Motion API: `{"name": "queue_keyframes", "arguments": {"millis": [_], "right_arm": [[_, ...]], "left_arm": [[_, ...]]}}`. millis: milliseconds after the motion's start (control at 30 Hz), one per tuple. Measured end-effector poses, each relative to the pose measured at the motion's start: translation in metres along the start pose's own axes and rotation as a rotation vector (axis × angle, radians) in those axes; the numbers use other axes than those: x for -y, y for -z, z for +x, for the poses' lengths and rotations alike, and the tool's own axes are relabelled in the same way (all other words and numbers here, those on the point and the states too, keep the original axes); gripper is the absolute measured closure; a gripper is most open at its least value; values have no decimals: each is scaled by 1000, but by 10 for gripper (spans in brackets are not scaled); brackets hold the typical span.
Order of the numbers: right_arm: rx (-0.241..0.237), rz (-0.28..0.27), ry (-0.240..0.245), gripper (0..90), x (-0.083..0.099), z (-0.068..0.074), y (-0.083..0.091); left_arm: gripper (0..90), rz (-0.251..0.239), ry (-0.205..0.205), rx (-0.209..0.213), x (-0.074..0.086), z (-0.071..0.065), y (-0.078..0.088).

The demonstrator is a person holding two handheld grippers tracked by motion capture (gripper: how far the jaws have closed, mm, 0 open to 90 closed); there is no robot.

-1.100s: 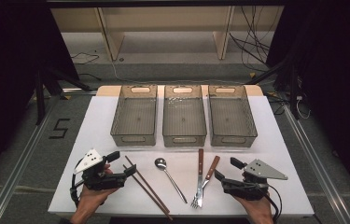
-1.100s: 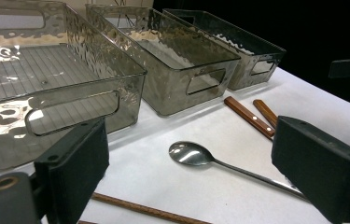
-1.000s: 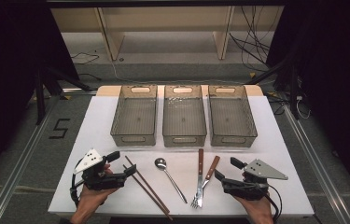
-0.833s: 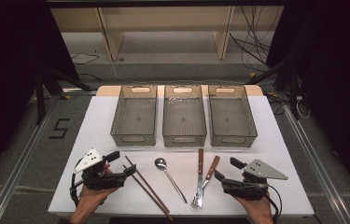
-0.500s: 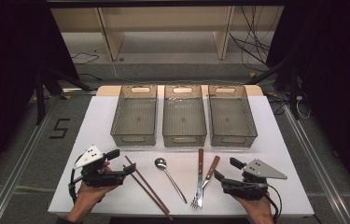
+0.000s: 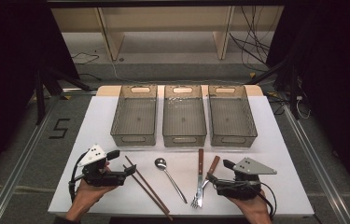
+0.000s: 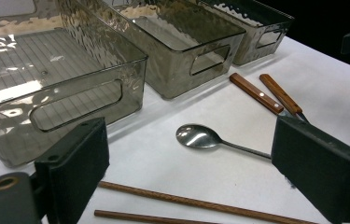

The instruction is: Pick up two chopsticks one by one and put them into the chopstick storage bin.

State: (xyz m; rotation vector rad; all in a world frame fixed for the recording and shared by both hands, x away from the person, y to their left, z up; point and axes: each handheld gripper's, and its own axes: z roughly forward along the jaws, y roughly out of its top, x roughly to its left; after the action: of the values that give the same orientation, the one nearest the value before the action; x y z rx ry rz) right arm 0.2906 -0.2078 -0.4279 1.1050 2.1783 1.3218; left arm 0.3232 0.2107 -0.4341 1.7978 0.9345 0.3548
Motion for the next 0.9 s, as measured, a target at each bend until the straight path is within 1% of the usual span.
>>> {"name": "queue_keyframes", "arguments": {"millis": [67, 233, 267, 333, 433, 533, 567, 667, 700, 733, 800, 900], "right_arm": [[-21, 22, 17, 262, -3, 7, -3], [-33, 82, 55, 269, -10, 22, -13], [-33, 82, 55, 270, -10, 22, -13], [-52, 94, 71, 269, -13, 29, -16], [-49, 105, 79, 269, -15, 31, -19], [-49, 129, 81, 271, -17, 35, -23], [-55, 134, 88, 271, -18, 37, -25], [-60, 141, 84, 272, -19, 40, -27], [-66, 146, 90, 271, -19, 41, -29], [-66, 151, 95, 271, -19, 41, -30], [-65, 151, 95, 271, -19, 41, -30], [-62, 146, 88, 271, -19, 40, -30]], "left_arm": [[109, 2, 1, 0, 0, 0, 0], [109, 2, -2, -5, 1, -1, 0], [109, 0, 0, -6, 1, -1, 1], [109, 0, 5, -8, 2, 0, 2], [109, -2, 5, -5, 2, -1, 1], [109, 3, 1, -8, 3, -1, 1], [108, 6, -3, -8, 3, -1, 1], [109, 4, -1, -8, 4, -2, 1], [108, 6, -4, -7, 4, -2, 1], [108, 10, -9, -6, 3, -3, 1], [109, 36, -43, -7, 1, -3, -1], [115, 78, -85, 11, -3, -5, -3]]}}
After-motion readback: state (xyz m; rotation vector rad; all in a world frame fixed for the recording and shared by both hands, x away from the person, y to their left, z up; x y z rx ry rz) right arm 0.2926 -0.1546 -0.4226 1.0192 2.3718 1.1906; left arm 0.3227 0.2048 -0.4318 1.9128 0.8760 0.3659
